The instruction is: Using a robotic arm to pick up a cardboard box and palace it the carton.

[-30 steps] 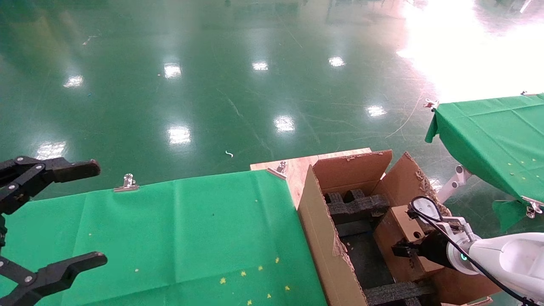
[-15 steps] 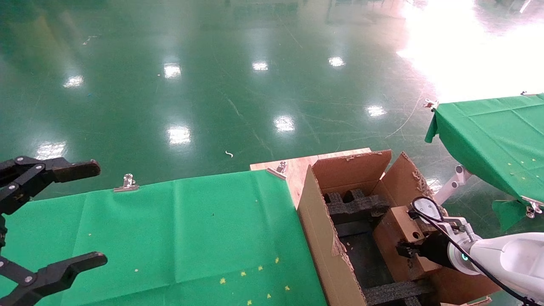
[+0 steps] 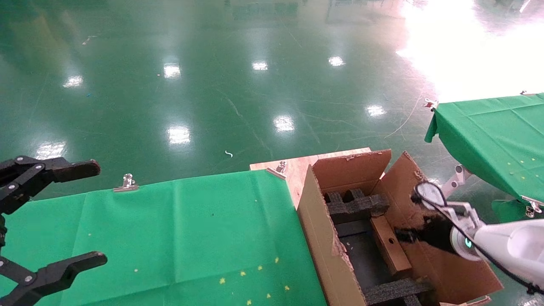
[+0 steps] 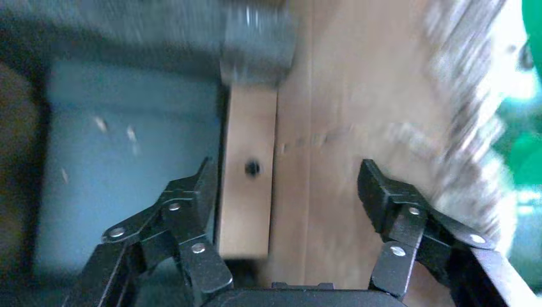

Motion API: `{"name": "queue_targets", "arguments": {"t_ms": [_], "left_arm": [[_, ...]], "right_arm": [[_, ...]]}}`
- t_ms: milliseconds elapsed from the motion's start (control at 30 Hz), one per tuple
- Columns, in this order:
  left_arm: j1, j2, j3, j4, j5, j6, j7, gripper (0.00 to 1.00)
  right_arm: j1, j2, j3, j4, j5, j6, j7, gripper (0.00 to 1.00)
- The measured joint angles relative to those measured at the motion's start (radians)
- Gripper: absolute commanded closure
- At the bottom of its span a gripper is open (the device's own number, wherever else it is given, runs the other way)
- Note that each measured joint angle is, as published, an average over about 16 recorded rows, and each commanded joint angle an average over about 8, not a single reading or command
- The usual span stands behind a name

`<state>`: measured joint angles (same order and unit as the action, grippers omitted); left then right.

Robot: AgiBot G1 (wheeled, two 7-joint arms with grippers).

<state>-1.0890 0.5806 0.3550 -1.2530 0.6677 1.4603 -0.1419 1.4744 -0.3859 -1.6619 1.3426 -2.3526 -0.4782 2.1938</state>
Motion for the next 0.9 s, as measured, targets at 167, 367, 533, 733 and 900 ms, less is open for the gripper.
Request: {"name": "queue_targets", "arguments": {"t_ms": [167,367,533,733,900], "left_arm": [[0.0,0.0,0.0,0.0,0.0,0.0,0.0,0.0],[0.0,0.0,0.0,0.0,0.0,0.0,0.0,0.0],[0.0,0.0,0.0,0.0,0.0,0.0,0.0,0.0],[0.0,0.0,0.0,0.0,0.0,0.0,0.0,0.0],[0.0,0.0,0.0,0.0,0.0,0.0,0.0,0.0]], "right_arm": [[0.049,0.0,0.023,0.009,0.028,0.042,-0.025,0.0],[0.117,-0.004,0.042,0.019,0.099,0.131,-0.079,0.0],[0.166,-0.008,0.042,0.025,0.178,0.221,-0.126,0.0],[0.203,-0.012,0.032,0.03,0.257,0.306,-0.164,0.0],[0.211,-0.014,0.03,0.031,0.286,0.327,-0.178,0.0]]}}
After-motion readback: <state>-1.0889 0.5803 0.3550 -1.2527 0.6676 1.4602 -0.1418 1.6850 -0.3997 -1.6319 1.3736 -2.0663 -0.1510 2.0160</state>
